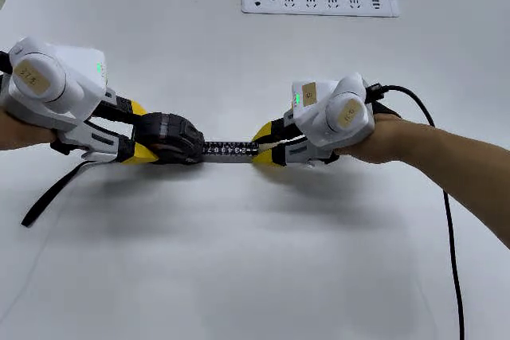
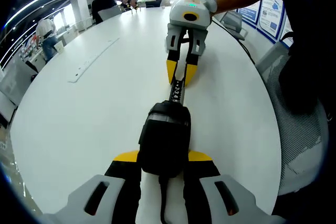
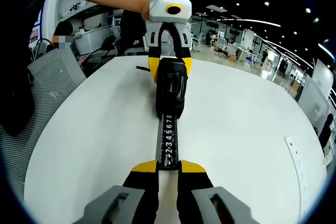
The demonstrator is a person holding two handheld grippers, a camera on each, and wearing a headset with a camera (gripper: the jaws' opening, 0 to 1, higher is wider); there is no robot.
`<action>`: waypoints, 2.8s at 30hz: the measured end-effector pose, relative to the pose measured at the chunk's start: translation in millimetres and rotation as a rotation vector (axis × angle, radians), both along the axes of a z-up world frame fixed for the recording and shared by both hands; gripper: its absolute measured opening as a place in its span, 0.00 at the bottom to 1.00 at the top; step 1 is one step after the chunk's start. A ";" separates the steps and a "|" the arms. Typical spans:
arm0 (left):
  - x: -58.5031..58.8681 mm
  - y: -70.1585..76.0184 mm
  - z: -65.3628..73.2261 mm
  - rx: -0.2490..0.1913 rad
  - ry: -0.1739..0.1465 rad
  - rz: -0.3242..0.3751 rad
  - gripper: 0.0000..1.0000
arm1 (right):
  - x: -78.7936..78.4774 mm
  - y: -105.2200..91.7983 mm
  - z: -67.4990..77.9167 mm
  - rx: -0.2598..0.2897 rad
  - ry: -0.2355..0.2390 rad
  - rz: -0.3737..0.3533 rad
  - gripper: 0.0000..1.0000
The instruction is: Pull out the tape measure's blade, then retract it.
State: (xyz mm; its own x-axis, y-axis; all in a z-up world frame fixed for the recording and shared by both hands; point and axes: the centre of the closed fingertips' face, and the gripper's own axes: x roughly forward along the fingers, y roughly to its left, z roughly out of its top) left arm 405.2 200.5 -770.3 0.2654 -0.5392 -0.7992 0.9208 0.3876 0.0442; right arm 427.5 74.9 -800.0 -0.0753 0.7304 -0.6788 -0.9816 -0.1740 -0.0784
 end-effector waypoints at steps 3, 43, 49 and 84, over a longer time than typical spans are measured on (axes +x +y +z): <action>0.8 0.1 0.0 0.008 0.001 -0.001 0.25 | -0.5 -3.6 0.4 -0.007 -0.003 -0.001 0.09; 1.9 0.5 -1.2 0.041 0.010 0.012 0.25 | 10.4 -79.9 -1.4 -0.116 -0.027 -0.030 0.09; 2.1 0.3 -1.8 0.043 0.012 0.014 0.25 | 11.5 -91.6 -2.0 -0.138 -0.032 -0.036 0.09; -0.8 -1.0 -0.5 0.066 0.019 0.010 0.25 | 22.1 -153.5 -0.8 -0.269 -0.053 -0.060 0.08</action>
